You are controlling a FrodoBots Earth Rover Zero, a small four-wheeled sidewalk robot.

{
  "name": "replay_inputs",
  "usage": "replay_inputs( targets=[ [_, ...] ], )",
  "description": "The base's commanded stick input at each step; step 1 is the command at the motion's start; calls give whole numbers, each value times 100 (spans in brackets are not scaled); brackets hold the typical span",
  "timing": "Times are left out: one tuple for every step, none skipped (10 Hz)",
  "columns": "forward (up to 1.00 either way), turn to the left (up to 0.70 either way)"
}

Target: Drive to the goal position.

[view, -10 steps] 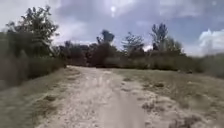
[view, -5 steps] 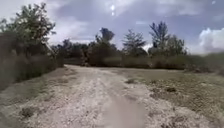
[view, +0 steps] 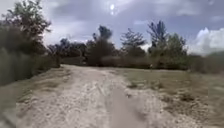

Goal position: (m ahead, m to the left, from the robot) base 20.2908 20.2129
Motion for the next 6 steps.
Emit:
replay_inputs(
  targets=[
    [85,0],
    [85,0],
    [85,0],
    [85,0],
    [85,0],
    [85,0]
  ],
)
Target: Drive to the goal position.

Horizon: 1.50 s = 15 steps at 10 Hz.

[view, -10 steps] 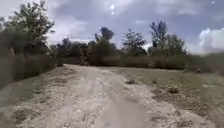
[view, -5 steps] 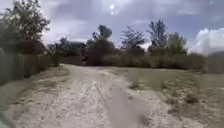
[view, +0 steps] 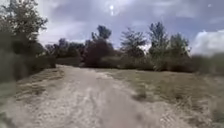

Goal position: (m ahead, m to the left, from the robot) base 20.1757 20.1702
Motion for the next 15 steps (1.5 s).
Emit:
replay_inputs(
  targets=[
    [85,0],
    [85,0],
    [85,0],
    [85,0],
    [85,34],
    [85,34],
    [85,25],
    [85,0],
    [85,0],
    [85,14],
    [85,34],
    [85,34],
    [85,34],
    [85,34],
    [85,17]
  ],
)
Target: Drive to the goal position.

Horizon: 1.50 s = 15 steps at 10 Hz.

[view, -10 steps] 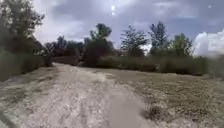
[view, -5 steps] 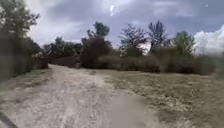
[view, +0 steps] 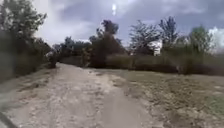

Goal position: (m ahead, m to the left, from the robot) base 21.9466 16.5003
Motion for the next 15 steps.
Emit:
replay_inputs(
  targets=[
    [85,0],
    [85,0],
    [85,0],
    [85,0],
    [85,0],
    [85,0],
    [85,0],
    [85,0],
    [85,0],
    [85,34],
    [85,34],
    [85,22],
    [85,0],
    [85,0],
    [85,0]
  ],
)
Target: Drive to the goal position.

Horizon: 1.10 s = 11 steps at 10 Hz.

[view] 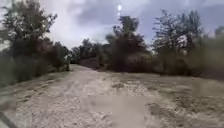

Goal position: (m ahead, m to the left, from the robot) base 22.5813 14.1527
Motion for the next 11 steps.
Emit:
replay_inputs(
  targets=[
    [85,0],
    [85,0],
    [85,0],
    [85,0],
    [85,24],
    [85,34],
    [85,31],
    [85,16],
    [85,0],
    [85,0],
    [85,0]
  ],
)
